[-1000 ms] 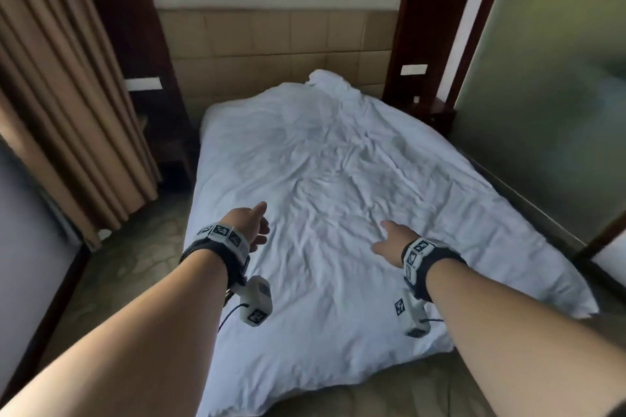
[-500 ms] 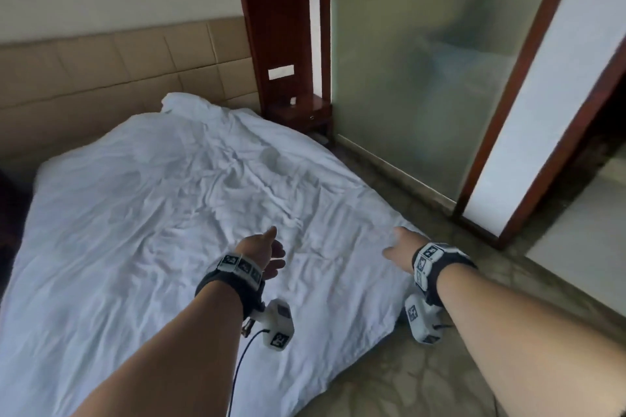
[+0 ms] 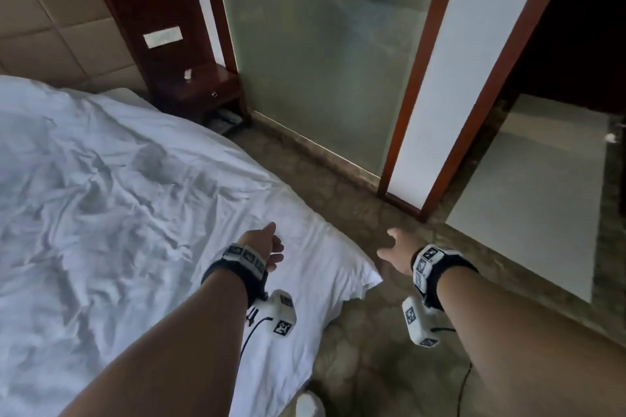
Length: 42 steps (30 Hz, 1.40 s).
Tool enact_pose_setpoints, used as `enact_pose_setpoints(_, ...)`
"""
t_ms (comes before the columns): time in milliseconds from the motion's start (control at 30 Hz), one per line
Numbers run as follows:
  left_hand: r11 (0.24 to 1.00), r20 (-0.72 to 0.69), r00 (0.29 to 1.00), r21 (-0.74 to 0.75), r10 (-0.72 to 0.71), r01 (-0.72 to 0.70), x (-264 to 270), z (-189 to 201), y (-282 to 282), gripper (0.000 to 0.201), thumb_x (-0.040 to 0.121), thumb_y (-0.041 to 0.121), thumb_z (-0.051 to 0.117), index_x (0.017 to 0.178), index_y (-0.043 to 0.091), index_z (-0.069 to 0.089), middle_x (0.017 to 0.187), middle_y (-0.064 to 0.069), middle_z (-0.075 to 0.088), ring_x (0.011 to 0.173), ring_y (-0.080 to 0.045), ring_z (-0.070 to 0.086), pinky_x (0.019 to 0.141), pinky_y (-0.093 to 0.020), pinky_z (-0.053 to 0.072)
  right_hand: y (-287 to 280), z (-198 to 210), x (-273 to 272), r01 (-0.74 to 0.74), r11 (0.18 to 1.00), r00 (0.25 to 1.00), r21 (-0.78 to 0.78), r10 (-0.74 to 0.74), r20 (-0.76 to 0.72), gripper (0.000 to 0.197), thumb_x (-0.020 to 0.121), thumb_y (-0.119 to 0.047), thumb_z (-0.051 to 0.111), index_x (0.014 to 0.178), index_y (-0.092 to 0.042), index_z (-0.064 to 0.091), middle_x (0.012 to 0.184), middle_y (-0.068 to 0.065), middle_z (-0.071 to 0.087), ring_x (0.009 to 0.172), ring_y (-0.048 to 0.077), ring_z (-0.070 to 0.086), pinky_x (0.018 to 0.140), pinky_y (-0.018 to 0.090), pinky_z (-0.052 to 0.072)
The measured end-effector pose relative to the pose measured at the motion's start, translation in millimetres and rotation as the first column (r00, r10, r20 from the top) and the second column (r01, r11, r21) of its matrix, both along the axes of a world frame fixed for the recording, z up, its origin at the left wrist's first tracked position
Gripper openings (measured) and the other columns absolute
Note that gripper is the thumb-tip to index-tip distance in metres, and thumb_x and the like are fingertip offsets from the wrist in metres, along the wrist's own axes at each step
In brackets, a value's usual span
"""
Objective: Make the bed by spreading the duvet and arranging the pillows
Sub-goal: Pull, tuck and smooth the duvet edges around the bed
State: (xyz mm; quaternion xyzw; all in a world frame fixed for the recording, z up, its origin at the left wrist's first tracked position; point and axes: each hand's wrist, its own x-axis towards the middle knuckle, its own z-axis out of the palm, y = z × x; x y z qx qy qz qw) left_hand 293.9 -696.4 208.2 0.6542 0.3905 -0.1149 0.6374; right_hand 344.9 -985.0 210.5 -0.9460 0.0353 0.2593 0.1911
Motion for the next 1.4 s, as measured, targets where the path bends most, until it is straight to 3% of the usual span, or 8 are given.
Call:
enact_pose_setpoints(133,0.998,0.006,0.998,-0.024,-0.056,0.056,99.2,-8.6,-44.1,0.044,0.104,0.042,0.05,0.088,0.005,0.067,0.087,-0.009,0.073,0.074,-0.025,0.068,0.069,-0.037,0.052,-43.9,2.8,77.6,0.062,0.998,0.998,-0.032,-0.062,-0.006,0.068,0.099,-0.04,0.058,0.157,-0.018,0.03,0.148,0.009,0.052,0.123,0.025,0.059,0.084,0.026,0.044)
enact_pose_setpoints(333,0.99,0.033,0.991,-0.055,-0.132,0.134,225.4,17.3,-97.9,0.041,0.105,0.042,0.05,0.088,0.007,0.063,0.083,-0.011,0.067,0.063,-0.022,0.06,0.055,-0.03,0.044,-99.0,12.2,189.1,0.085,0.995,0.995,-0.047,-0.087,-0.042,0.067,0.099,-0.041,0.057,0.157,-0.017,0.032,0.152,0.007,0.047,0.132,0.025,0.052,0.095,0.026,0.041)
enact_pose_setpoints(533,0.991,0.029,0.994,-0.086,0.104,-0.101,330.4,5.0,-111.7,0.043,0.104,0.044,0.052,0.083,0.008,0.063,0.074,-0.009,0.064,0.056,-0.02,0.056,0.057,-0.034,0.045,-107.4,-9.0,342.7,-0.117,0.991,0.993,-0.069,0.115,-0.038,0.067,0.097,-0.043,0.057,0.155,-0.019,0.035,0.152,0.006,0.048,0.136,0.027,0.049,0.107,0.033,0.042)
enact_pose_setpoints(700,0.929,-0.037,0.934,-0.098,0.354,-0.356,355.0,-25.6,-112.7,0.044,0.103,0.042,0.052,0.079,0.008,0.064,0.08,-0.01,0.068,0.075,-0.027,0.064,0.069,-0.04,0.049,-72.3,-26.0,443.8,-0.399,0.91,0.917,-0.109,0.394,-0.066,0.065,0.095,-0.048,0.057,0.152,-0.021,0.041,0.148,0.007,0.052,0.131,0.029,0.054,0.103,0.032,0.043)
enact_pose_setpoints(867,0.771,-0.132,0.774,-0.087,0.619,-0.631,307.1,-44.9,-93.2,0.033,0.102,0.033,0.057,0.083,0.006,0.061,0.078,-0.009,0.064,0.059,-0.023,0.061,0.056,-0.029,0.043,5.9,-34.4,480.5,-0.652,0.745,0.758,-0.139,0.642,-0.113,0.065,0.095,-0.045,0.059,0.151,-0.018,0.042,0.151,0.006,0.05,0.135,0.028,0.05,0.109,0.033,0.041)
enact_pose_setpoints(1100,0.5,-0.164,0.501,-0.05,0.85,-0.865,258.0,-60.7,-32.4,0.03,0.101,0.031,0.059,0.092,0.003,0.064,0.088,-0.009,0.065,0.07,-0.025,0.062,0.06,-0.032,0.044,146.7,-55.5,456.0,-0.901,0.413,0.431,-0.134,0.89,-0.151,0.06,0.097,-0.042,0.056,0.151,-0.02,0.044,0.152,0.004,0.048,0.136,0.026,0.05,0.108,0.031,0.041)
enact_pose_setpoints(1267,0.346,-0.174,0.337,0.022,0.925,-0.938,220.0,-72.2,-13.7,0.029,0.102,0.031,0.057,0.088,0.006,0.06,0.095,-0.009,0.065,0.086,-0.029,0.067,0.083,-0.042,0.057,222.6,-71.3,436.1,-0.97,0.225,0.239,-0.09,0.951,-0.195,0.056,0.099,-0.043,0.054,0.149,-0.021,0.044,0.148,0.004,0.051,0.128,0.027,0.055,0.105,0.035,0.046)
enact_pose_setpoints(1400,0.2,-0.249,0.174,0.083,0.953,-0.976,183.1,-105.1,-27.0,0.036,0.099,0.037,0.06,0.079,0.007,0.059,0.084,-0.011,0.061,0.095,-0.033,0.066,0.099,-0.056,0.054,263.3,-96.3,423.7,-0.993,0.024,0.054,-0.117,0.964,-0.259,0.053,0.101,-0.039,0.049,0.151,-0.022,0.042,0.149,0.006,0.05,0.123,0.027,0.058,0.097,0.033,0.049)
